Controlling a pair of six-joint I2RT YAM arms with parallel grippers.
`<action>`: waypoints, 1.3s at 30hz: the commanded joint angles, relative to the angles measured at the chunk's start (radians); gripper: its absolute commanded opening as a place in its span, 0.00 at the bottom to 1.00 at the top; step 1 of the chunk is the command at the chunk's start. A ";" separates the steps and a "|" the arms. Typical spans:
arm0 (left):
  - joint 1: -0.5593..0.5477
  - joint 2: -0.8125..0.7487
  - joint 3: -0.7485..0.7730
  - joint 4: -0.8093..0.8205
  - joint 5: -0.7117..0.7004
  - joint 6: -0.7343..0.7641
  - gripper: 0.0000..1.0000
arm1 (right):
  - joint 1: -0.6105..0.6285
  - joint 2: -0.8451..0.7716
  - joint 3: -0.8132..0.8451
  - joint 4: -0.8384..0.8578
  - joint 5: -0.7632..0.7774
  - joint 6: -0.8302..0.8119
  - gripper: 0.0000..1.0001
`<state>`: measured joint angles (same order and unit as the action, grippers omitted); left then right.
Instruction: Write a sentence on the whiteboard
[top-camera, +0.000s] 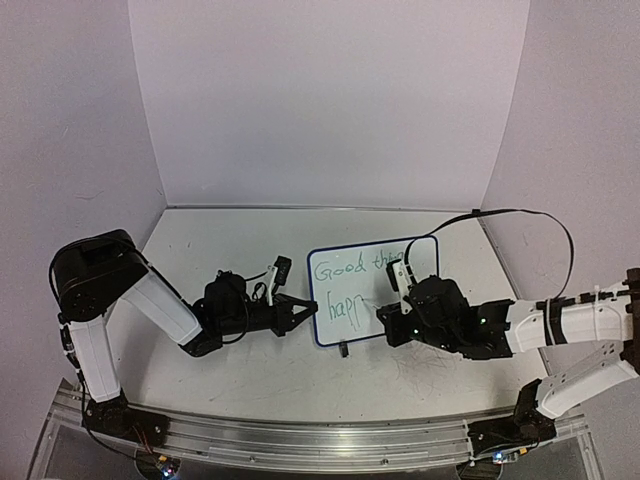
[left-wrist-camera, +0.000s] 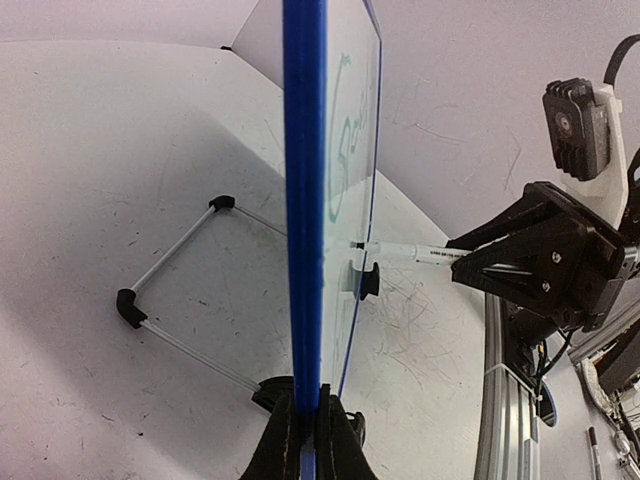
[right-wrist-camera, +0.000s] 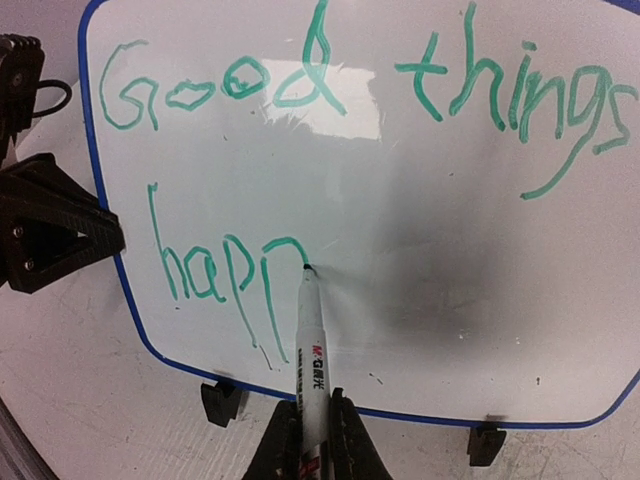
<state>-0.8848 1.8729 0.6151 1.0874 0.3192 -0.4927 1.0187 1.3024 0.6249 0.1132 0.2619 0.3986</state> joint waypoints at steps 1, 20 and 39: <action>-0.001 -0.046 0.025 -0.006 -0.009 0.034 0.00 | -0.004 -0.018 -0.021 -0.004 -0.003 0.018 0.00; -0.001 -0.049 0.023 -0.013 -0.009 0.033 0.00 | -0.004 -0.028 0.013 0.056 -0.034 0.009 0.00; 0.000 -0.050 0.011 -0.018 -0.020 0.040 0.00 | -0.023 -0.146 -0.077 -0.006 -0.036 -0.004 0.00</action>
<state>-0.8867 1.8641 0.6151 1.0718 0.3176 -0.4847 0.9970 1.1903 0.5568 0.1046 0.2153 0.4066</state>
